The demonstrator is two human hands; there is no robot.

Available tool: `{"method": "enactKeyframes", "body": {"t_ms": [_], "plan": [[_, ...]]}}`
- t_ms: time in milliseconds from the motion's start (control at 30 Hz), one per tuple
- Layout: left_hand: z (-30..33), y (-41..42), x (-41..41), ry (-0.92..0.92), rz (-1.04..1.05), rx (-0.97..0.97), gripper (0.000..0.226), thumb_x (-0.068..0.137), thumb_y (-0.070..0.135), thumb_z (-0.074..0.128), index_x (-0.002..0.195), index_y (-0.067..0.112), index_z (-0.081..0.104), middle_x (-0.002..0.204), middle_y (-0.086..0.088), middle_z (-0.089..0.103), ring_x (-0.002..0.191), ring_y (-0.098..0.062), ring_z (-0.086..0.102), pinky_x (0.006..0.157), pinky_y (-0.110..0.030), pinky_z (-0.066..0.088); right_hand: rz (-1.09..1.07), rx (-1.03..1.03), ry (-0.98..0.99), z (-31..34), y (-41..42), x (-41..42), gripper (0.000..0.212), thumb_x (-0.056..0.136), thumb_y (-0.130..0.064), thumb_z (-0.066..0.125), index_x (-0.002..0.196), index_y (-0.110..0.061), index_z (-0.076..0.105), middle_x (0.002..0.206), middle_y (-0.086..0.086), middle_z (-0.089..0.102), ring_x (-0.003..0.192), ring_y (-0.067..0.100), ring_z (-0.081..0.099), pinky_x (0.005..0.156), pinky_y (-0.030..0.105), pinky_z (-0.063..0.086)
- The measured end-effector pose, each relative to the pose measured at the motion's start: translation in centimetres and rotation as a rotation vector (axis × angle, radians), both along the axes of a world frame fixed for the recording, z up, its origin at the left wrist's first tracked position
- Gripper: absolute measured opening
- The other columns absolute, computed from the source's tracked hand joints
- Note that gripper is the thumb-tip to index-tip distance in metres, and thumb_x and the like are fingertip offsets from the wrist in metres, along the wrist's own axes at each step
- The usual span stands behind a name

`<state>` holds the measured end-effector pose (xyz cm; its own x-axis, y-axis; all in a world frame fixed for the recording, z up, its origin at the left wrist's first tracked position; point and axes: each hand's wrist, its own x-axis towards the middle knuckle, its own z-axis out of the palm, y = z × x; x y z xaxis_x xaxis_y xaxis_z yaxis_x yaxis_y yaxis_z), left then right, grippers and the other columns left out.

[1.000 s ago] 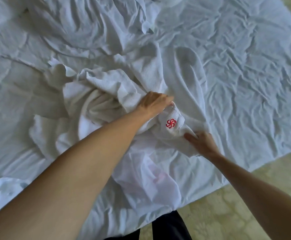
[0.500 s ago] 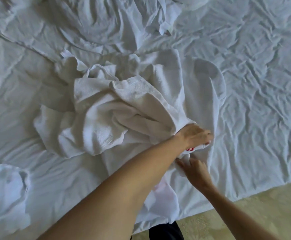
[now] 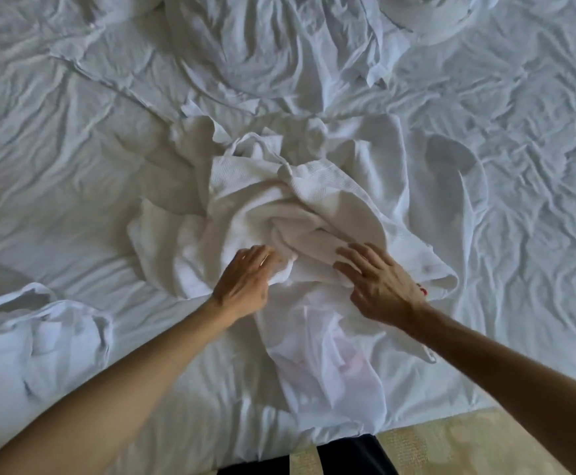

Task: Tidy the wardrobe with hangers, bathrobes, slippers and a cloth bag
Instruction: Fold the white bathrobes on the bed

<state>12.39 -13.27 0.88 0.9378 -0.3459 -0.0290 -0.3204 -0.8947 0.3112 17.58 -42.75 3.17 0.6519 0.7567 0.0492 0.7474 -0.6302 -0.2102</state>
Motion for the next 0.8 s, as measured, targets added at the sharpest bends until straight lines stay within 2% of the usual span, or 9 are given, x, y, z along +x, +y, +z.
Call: {"method": "enactKeyframes", "body": {"t_ms": [67, 100, 167, 233, 333, 433, 567, 700, 800], "plan": [[-1.6, 3.4, -0.4, 0.117, 0.029, 0.148, 0.059, 0.064, 0.012, 0.065, 0.123, 0.012, 0.059, 0.127, -0.005, 0.058, 0.114, -0.028, 0.057, 0.091, -0.037, 0.042, 0.105, -0.192, -0.025, -1.5, 1.3, 2.3, 0.058, 0.066, -0.018, 0.067, 0.123, -0.007, 0.066, 0.132, 0.015, 0.061, 0.122, 0.036, 0.056, 0.116, 0.045, 0.028], [-2.3, 4.7, -0.4, 0.165, 0.046, 0.188, 0.064, 0.062, 0.014, 0.07, 0.125, 0.012, 0.059, 0.127, -0.005, 0.058, 0.116, -0.028, 0.057, 0.091, -0.038, 0.042, 0.086, -0.263, -0.009, -1.9, 1.7, 3.2, 0.057, 0.065, -0.018, 0.072, 0.12, -0.006, 0.066, 0.123, 0.015, 0.064, 0.112, 0.035, 0.061, 0.11, 0.045, 0.036], [-3.5, 6.4, -0.2, 0.244, 0.062, 0.25, 0.066, 0.059, 0.015, 0.075, 0.124, 0.013, 0.06, 0.121, -0.005, 0.061, 0.115, -0.028, 0.058, 0.091, -0.038, 0.044, -0.035, -0.372, 0.07, -1.9, 2.1, 4.4, 0.053, 0.061, -0.02, 0.085, 0.109, -0.008, 0.066, 0.099, 0.011, 0.066, 0.083, 0.033, 0.066, 0.081, 0.043, 0.052], [-4.3, 6.9, 0.2, 0.273, 0.057, 0.285, 0.057, 0.063, 0.005, 0.074, 0.118, 0.014, 0.062, 0.111, -0.004, 0.065, 0.108, -0.029, 0.061, 0.09, -0.038, 0.046, -0.157, -0.368, 0.112, -1.5, 2.0, 4.9, 0.043, 0.071, -0.019, 0.083, 0.107, -0.008, 0.062, 0.088, 0.01, 0.062, 0.068, 0.034, 0.066, 0.063, 0.04, 0.05], [-4.5, 6.7, 1.2, 0.237, 0.061, 0.325, 0.028, 0.07, 0.004, 0.076, 0.094, 0.016, 0.07, 0.089, -0.001, 0.069, 0.091, -0.027, 0.064, 0.081, -0.038, 0.045, -0.282, -0.258, 0.161, -1.2, 1.7, 4.5, 0.04, 0.08, -0.013, 0.074, 0.116, -0.007, 0.057, 0.079, 0.013, 0.066, 0.059, 0.038, 0.066, 0.053, 0.037, 0.042], [-4.6, 7.4, 1.5, 0.221, 0.022, 0.288, 0.023, 0.065, 0.004, 0.082, 0.077, 0.019, 0.07, 0.08, 0.001, 0.065, 0.082, -0.026, 0.063, 0.074, -0.037, 0.045, -0.425, -0.213, 0.157, -1.5, 0.6, 4.0, 0.046, 0.082, -0.013, 0.071, 0.125, -0.01, 0.055, 0.072, 0.017, 0.069, 0.06, 0.042, 0.066, 0.053, 0.033, 0.036], [-3.6, 8.4, 1.6, 0.215, 0.151, -0.074, 0.017, 0.075, -0.005, 0.068, 0.086, 0.009, 0.068, 0.09, -0.006, 0.068, 0.087, -0.031, 0.064, 0.075, -0.038, 0.05, -0.497, -0.102, 0.109, -2.1, -1.2, 4.8, 0.008, 0.092, -0.021, 0.063, 0.094, -0.014, 0.064, 0.09, 0.014, 0.073, 0.076, 0.042, 0.068, 0.058, 0.041, 0.052], [-0.5, 9.0, 4.4, 0.316, 0.369, -0.215, 0.013, 0.094, 0.008, 0.056, 0.103, 0.013, 0.064, 0.1, -0.001, 0.074, 0.092, -0.026, 0.066, 0.079, -0.037, 0.052, -0.615, 0.007, 0.043, 0.1, -3.1, 8.3, 0.035, 0.103, -0.034, 0.05, 0.088, -0.007, 0.066, 0.085, 0.027, 0.068, 0.078, 0.047, 0.065, 0.063, 0.041, 0.047], [2.3, 8.8, 8.3, 0.31, 0.412, -0.323, 0.007, 0.098, 0.009, 0.057, 0.102, 0.011, 0.063, 0.093, 0.0, 0.073, 0.084, -0.017, 0.063, 0.071, -0.023, 0.043, -0.713, -0.032, 0.033, 2.3, -5.2, 11.7, 0.045, 0.104, -0.04, 0.042, 0.094, -0.002, 0.063, 0.091, 0.036, 0.064, 0.082, 0.053, 0.062, 0.067, 0.046, 0.045]]}}
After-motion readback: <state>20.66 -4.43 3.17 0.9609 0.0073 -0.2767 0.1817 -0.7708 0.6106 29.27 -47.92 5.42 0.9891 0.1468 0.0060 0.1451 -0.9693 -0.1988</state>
